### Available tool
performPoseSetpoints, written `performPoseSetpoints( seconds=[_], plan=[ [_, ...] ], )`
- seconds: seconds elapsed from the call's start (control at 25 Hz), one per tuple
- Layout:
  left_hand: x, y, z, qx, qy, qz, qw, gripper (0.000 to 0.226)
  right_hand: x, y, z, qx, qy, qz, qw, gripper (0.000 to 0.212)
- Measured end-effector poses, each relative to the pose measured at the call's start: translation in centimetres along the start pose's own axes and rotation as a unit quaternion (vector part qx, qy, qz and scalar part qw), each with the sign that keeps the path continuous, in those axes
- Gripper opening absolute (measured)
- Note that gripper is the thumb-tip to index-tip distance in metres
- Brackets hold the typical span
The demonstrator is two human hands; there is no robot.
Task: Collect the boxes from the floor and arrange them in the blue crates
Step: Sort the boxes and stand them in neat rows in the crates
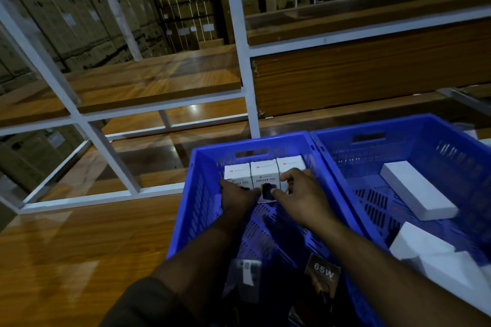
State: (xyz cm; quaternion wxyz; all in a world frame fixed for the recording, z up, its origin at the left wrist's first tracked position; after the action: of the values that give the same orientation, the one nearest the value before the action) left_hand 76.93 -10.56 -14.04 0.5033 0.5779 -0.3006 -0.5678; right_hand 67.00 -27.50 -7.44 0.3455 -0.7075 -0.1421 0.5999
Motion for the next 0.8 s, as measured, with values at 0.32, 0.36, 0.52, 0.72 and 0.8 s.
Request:
performPoseSetpoints(
  seconds=[0.32,0.36,0.52,0.72,0.8],
  plan=[
    [1.3,-0.8,0.1,-0.057,-0.054,0.041,0.996,0.089,0.4,0.0,0.1,-0.011,-0.025,0.007,1.0,0.032],
    [1.4,-0.8,0.2,-0.066,-0.062,0.036,0.995,0.09,0.5,0.0,0.2,-0.011,-0.03,0.007,0.999,0.032],
    [0.7,-0.7,0.0,-0.091,-0.101,0.02,0.991,0.084,0.9,-0.1,0.4,-0.018,-0.055,0.019,0.998,0.025],
    [-1.9,0.5,-0.1,-0.075,-0.103,-0.017,0.992,0.045,1.4,-1.3,1.3,-0.065,-0.134,0.068,0.987,0.016],
    [-3.3,0.8,0.1,-0.071,-0.092,0.021,0.993,0.025,2.2,-2.3,2.7,-0.09,-0.228,0.084,0.966,0.021]
  ],
)
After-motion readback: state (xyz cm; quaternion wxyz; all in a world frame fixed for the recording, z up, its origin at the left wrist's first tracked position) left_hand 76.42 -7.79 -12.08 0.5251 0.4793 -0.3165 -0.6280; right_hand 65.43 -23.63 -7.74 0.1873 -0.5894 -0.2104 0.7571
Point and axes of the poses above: each hand's wrist, its own z-axis away from the middle knuckle, its own x-axis out of the palm, y = z × x, the point moved 6 cm from there along -z, towards the middle knuckle, and after that the axes turned 11 degrees about z, right-handed, at the moved point
